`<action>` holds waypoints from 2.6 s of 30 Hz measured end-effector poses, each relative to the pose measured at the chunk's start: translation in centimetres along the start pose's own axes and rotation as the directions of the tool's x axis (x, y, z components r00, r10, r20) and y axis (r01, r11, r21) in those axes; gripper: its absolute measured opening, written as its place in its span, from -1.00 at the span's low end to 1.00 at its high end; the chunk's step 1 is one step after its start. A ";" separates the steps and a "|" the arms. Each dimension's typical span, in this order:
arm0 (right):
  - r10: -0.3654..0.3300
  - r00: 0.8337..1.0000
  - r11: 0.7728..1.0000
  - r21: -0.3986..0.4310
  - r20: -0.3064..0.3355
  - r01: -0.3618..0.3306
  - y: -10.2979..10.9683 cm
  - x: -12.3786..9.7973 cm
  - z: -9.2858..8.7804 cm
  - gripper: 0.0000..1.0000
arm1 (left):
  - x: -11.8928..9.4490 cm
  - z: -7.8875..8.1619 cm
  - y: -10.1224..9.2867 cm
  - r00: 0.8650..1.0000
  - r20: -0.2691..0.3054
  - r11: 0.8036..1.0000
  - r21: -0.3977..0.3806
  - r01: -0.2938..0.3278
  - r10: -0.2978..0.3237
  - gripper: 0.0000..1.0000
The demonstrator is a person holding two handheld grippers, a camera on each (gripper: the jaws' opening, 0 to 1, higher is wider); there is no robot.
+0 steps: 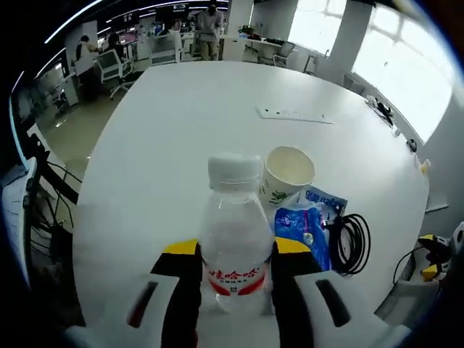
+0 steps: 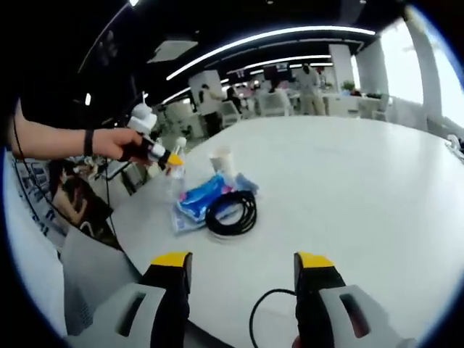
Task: Arrange the tabletop items into an orderly group along one side of the table until the central work area is clear of visible clutter.
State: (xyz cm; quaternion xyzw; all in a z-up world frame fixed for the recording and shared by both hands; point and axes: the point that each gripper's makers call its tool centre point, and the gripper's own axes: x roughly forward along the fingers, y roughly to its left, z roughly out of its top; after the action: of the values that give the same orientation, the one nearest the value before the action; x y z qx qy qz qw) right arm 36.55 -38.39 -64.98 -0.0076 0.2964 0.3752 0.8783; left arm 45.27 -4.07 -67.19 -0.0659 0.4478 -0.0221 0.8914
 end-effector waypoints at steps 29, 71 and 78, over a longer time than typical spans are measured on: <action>-0.025 0.999 0.994 -0.107 0.034 0.028 -0.1 -2.6 4.2 0.27 | -2.7 -4.1 0.0 0.991 0.122 0.997 0.056 -0.062 0.054 -0.29; -0.108 0.993 0.993 -0.043 0.038 0.110 1.3 -5.1 3.7 0.27 | -3.2 -4.1 -0.4 0.964 0.231 0.990 -0.064 -0.123 0.135 -0.29; -0.104 0.994 0.994 -0.038 0.031 0.105 1.9 -5.0 3.7 0.27 | -2.9 -3.5 -0.1 0.963 0.225 0.989 -0.070 -0.133 0.145 -0.29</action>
State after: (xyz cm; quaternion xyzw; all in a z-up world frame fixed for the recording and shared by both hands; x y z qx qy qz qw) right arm 34.48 -39.46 -58.88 -0.0352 0.2752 0.3345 0.9006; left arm 40.70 -4.26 -66.96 -0.0606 0.3459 0.0605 0.9344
